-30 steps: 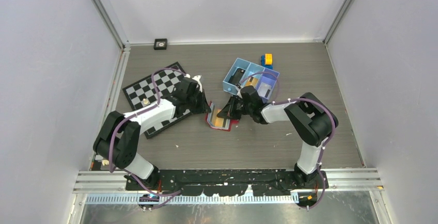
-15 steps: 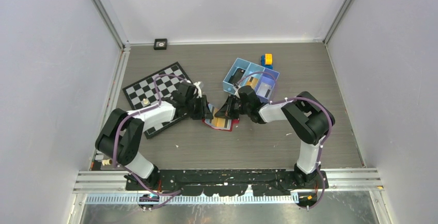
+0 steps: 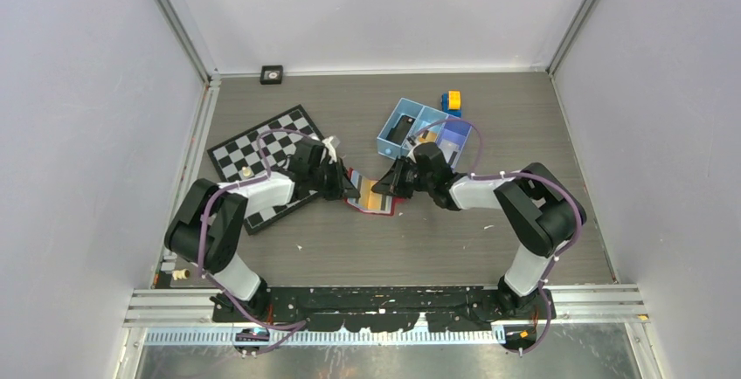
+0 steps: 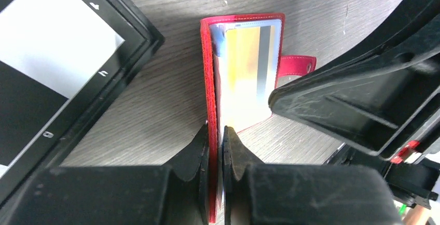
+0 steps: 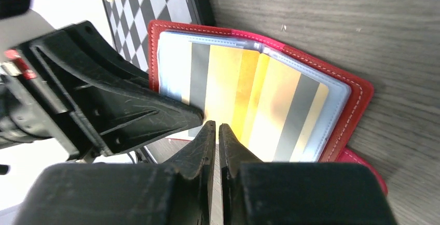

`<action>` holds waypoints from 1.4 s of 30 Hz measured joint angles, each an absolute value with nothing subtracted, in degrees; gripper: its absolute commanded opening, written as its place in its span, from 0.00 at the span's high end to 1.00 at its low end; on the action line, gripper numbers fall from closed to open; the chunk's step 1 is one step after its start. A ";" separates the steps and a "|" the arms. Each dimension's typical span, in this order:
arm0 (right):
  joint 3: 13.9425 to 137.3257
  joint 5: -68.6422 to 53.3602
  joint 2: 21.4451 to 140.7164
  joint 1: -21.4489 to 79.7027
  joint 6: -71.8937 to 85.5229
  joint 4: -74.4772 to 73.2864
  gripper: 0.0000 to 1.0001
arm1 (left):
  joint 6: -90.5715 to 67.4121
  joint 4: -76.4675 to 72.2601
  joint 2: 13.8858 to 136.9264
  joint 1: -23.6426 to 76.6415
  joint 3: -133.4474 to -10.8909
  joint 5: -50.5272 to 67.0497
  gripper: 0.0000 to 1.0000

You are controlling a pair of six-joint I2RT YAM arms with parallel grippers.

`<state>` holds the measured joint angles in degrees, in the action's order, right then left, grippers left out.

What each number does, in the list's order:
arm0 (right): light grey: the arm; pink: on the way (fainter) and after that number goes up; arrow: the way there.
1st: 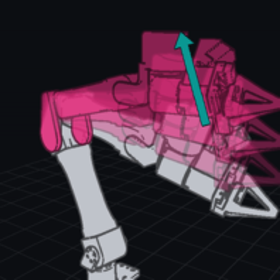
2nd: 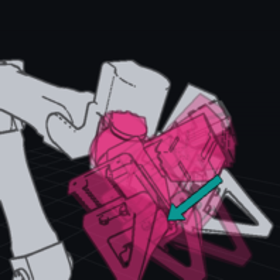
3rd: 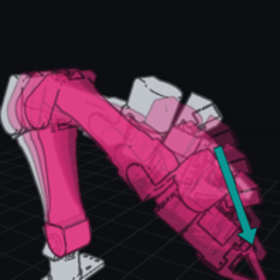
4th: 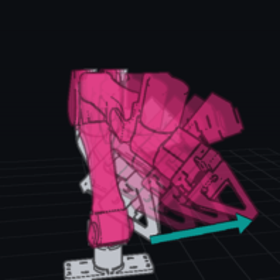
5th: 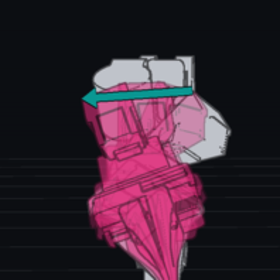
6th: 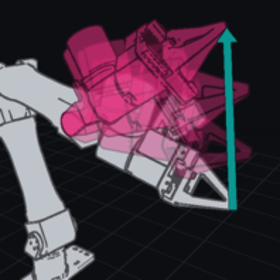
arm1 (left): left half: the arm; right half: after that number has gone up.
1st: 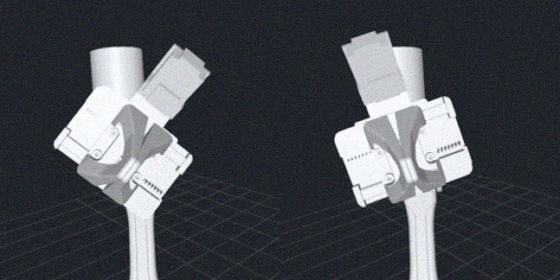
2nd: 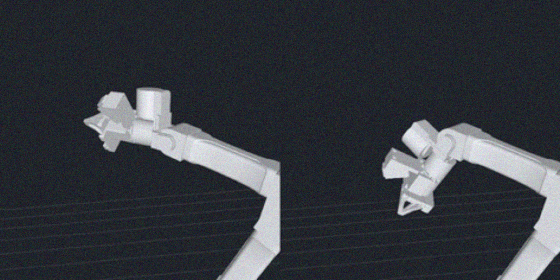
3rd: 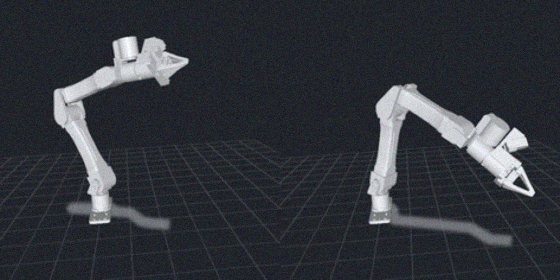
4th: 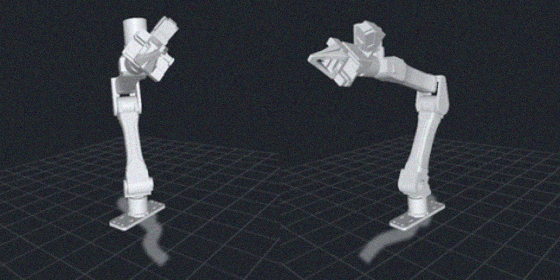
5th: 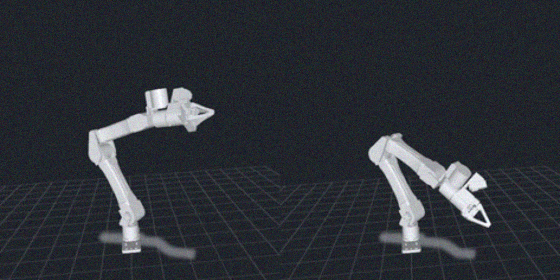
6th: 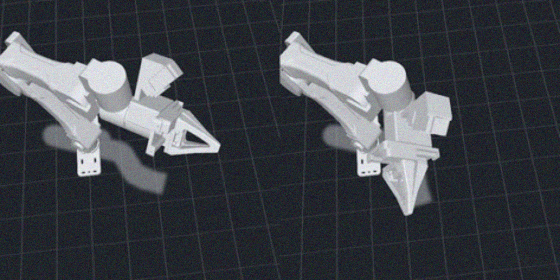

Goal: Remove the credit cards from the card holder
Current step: Remove the credit card from the card holder.

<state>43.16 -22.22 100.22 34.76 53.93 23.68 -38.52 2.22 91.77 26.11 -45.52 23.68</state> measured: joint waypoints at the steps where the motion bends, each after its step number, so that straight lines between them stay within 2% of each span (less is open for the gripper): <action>1: 43.05 -22.13 99.61 34.46 53.93 23.66 0.84 | -39.07 0.51 91.77 25.58 -44.71 24.49 1.00; 6: 43.05 -21.96 99.35 33.52 54.13 23.05 0.71 | -44.51 -8.88 91.42 22.48 -38.30 29.15 1.00; 14: 41.58 -22.83 98.74 31.79 54.92 23.24 0.62 | -49.95 -16.47 84.79 21.54 -34.83 33.12 1.00; 18: 40.23 -24.32 97.43 30.85 56.31 25.56 0.53 | -51.90 -19.66 81.30 21.23 -34.02 34.37 1.00; 29: 34.70 -27.99 89.84 29.76 60.40 35.83 0.52 | -56.66 -25.67 80.23 20.93 -32.53 37.65 1.00; 36: 33.98 -30.39 89.32 29.76 62.81 41.58 0.51 | -59.57 -31.22 80.58 20.91 -31.79 39.81 1.00; 42: 33.98 -32.10 90.45 29.82 64.47 44.99 0.61 | -63.64 -38.54 84.36 20.86 -31.18 42.52 1.00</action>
